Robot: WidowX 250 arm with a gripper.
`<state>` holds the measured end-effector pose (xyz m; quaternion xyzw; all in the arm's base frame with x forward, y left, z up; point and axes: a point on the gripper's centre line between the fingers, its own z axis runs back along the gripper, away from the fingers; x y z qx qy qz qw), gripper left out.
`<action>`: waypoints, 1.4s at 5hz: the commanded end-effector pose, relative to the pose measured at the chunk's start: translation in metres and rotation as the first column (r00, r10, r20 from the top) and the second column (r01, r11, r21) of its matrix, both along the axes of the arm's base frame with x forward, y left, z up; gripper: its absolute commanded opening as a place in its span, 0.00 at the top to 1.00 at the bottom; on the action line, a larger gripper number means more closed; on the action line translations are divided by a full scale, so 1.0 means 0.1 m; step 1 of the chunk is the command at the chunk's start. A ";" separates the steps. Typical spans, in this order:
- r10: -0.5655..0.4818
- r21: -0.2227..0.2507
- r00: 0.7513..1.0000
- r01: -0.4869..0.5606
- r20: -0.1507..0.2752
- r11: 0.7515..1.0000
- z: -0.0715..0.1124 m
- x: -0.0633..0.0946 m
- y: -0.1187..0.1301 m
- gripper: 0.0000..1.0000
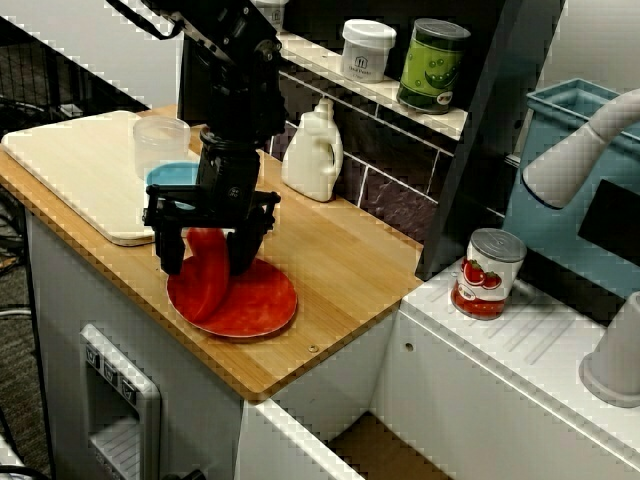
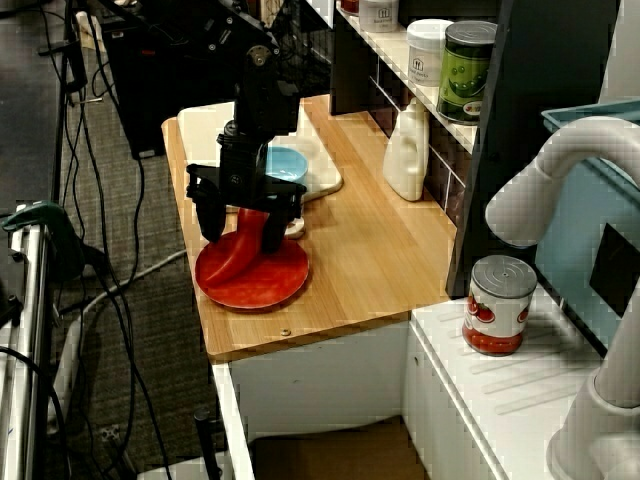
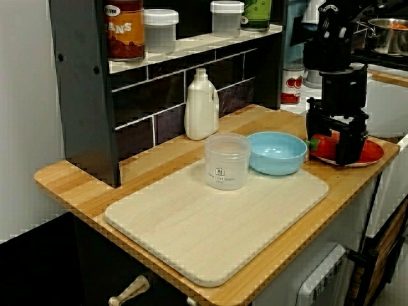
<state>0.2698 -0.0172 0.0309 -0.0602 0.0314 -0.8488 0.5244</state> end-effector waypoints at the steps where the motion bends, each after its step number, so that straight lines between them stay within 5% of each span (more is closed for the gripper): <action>1: 0.019 -0.008 1.000 -0.019 -0.011 1.000 0.06 0.09 0.02 1.00; 4: 0.046 -0.001 0.999 -0.046 -0.013 0.999 0.10 0.14 0.03 1.00; 7: 0.074 -0.063 0.997 -0.075 -0.023 0.995 0.50 0.22 0.05 1.00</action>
